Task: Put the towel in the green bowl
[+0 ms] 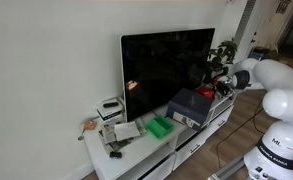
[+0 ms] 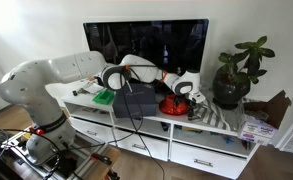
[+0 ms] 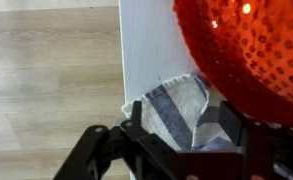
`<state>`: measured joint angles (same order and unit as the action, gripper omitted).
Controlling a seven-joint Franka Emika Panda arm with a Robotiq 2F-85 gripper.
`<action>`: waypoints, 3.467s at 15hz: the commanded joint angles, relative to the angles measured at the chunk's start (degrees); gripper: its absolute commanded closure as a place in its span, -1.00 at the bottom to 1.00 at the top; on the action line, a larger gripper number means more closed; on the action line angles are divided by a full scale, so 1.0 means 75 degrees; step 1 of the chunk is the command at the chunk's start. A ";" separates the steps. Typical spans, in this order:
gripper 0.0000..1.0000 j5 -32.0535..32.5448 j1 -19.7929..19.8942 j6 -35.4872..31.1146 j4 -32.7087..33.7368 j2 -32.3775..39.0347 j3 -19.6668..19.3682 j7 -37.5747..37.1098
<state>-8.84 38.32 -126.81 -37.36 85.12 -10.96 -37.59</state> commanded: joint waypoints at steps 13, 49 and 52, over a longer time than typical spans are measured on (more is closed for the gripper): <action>0.58 -0.0268 -0.0009 -0.1137 -0.0356 0.0019 0.0497 -0.0806; 0.99 -0.0406 0.1444 0.0863 0.1654 -0.2768 0.1439 0.0222; 0.96 -0.0413 0.1424 0.0900 0.1601 -0.2870 0.1429 0.0264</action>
<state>-11.33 49.14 -119.54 -23.93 64.46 0.29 -35.83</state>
